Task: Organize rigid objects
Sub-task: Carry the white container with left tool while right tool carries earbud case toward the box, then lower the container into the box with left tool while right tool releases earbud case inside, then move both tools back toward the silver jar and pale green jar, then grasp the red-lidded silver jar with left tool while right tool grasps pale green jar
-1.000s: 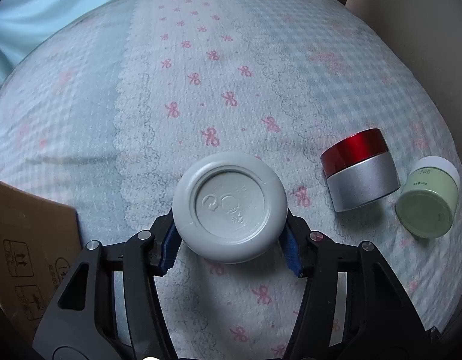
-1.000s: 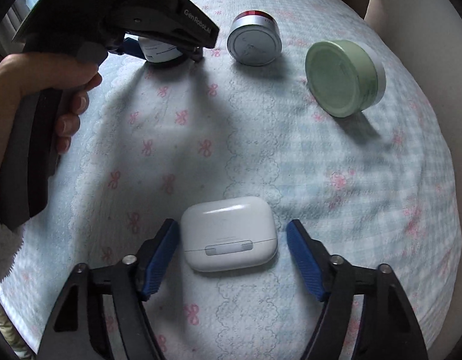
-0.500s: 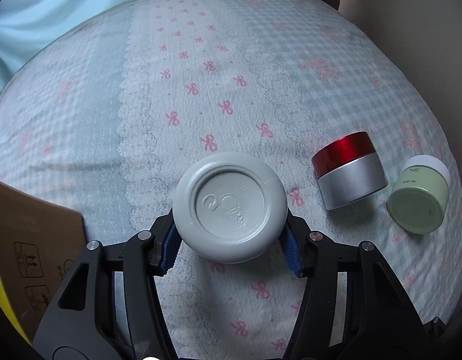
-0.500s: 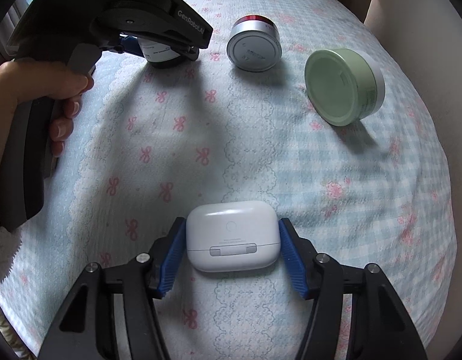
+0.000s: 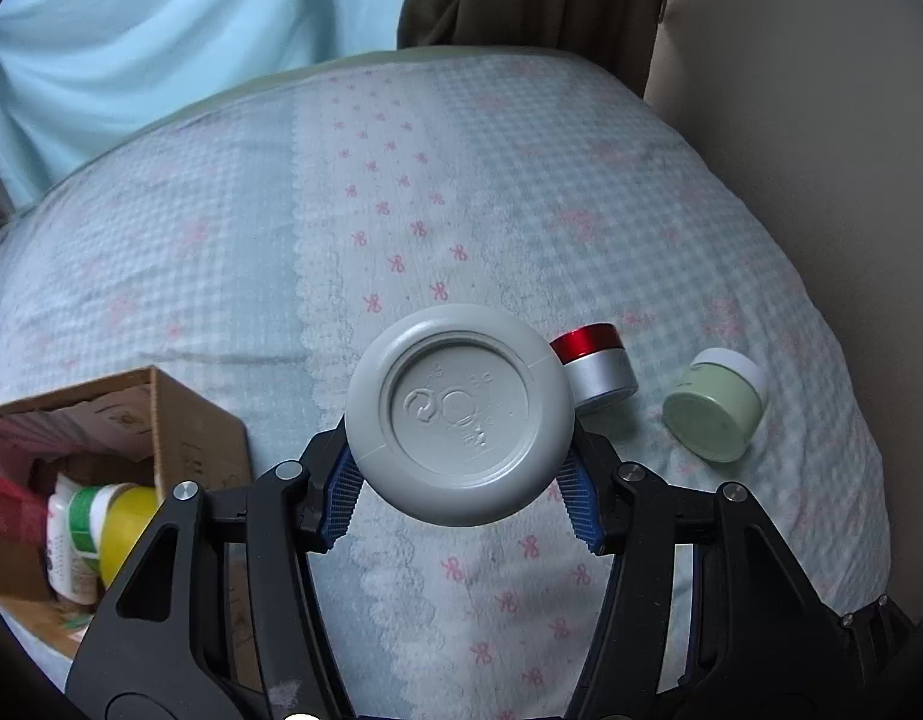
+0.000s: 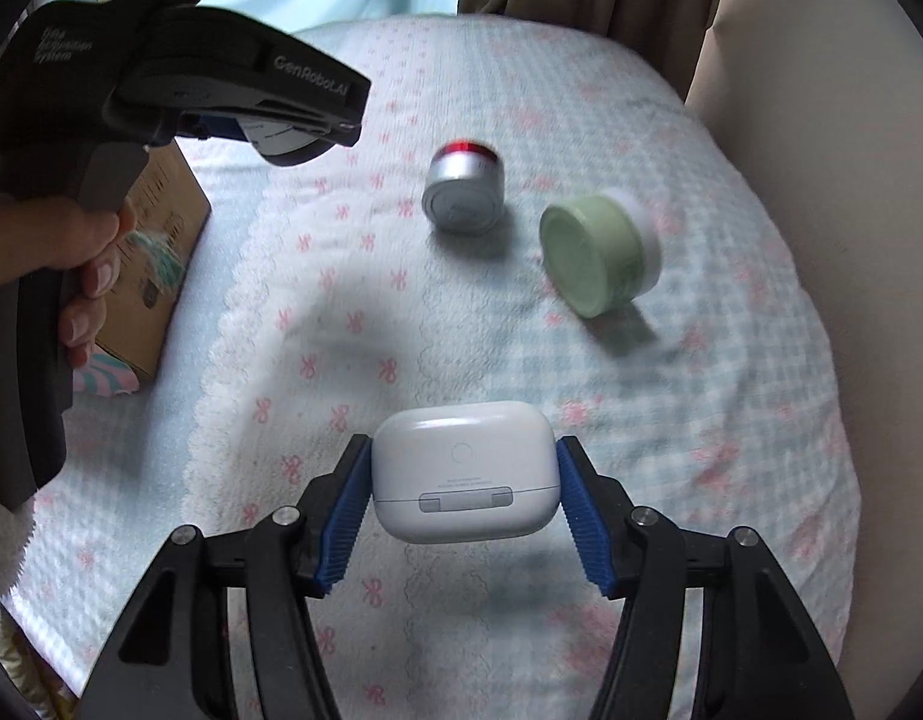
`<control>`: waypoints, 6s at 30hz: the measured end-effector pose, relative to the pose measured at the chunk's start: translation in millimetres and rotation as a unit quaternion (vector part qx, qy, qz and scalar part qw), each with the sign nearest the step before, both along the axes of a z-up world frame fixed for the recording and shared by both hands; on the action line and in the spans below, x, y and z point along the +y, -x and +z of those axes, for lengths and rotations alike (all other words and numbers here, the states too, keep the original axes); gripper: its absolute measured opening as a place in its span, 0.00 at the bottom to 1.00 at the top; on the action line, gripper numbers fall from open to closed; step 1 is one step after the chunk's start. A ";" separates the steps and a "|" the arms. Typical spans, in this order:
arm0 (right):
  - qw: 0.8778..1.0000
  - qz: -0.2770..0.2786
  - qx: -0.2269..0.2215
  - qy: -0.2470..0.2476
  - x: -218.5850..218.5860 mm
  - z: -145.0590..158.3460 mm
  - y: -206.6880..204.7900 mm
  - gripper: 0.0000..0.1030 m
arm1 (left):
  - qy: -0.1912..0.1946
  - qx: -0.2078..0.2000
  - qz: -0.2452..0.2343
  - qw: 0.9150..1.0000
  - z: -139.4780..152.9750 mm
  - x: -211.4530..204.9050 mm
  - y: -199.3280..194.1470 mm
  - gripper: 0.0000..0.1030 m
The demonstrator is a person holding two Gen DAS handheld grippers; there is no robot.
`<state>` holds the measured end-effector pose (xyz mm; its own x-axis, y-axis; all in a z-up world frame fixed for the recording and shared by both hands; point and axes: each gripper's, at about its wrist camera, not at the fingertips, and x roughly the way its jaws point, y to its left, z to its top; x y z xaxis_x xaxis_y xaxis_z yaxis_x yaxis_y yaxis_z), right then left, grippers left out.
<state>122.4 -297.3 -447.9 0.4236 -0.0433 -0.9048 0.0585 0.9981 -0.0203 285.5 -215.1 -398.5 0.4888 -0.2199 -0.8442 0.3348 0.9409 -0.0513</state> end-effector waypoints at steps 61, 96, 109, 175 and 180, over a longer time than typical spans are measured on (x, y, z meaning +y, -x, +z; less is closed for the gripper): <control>0.975 0.019 0.128 -0.181 305.3 65.9 -142.6 0.55 | 0.021 0.192 0.055 0.980 -0.4 403.2 13.1 0.51; 0.959 -0.054 0.158 -0.230 296.3 56.9 -141.2 0.92 | 0.034 0.199 0.026 0.979 35.1 416.9 23.2 1.00; 0.968 -0.030 0.115 -0.221 293.7 129.7 -89.8 0.92 | 0.065 0.148 0.064 0.985 112.1 427.6 75.8 1.00; 0.977 0.168 0.134 0.001 -88.7 -27.9 -146.7 0.76 | -0.010 0.340 0.042 0.939 -108.0 -97.2 -97.3 0.64; 0.976 0.165 0.145 -0.010 -85.8 -50.4 -154.9 0.59 | 0.029 0.354 0.051 0.933 -121.7 -95.4 -94.8 0.49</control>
<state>277.3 -383.1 -498.3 0.1383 0.0721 -0.9878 -0.2713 0.9620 0.0322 380.3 -310.5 -520.2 -0.1665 -0.2577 -0.9518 0.1063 0.9549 -0.2771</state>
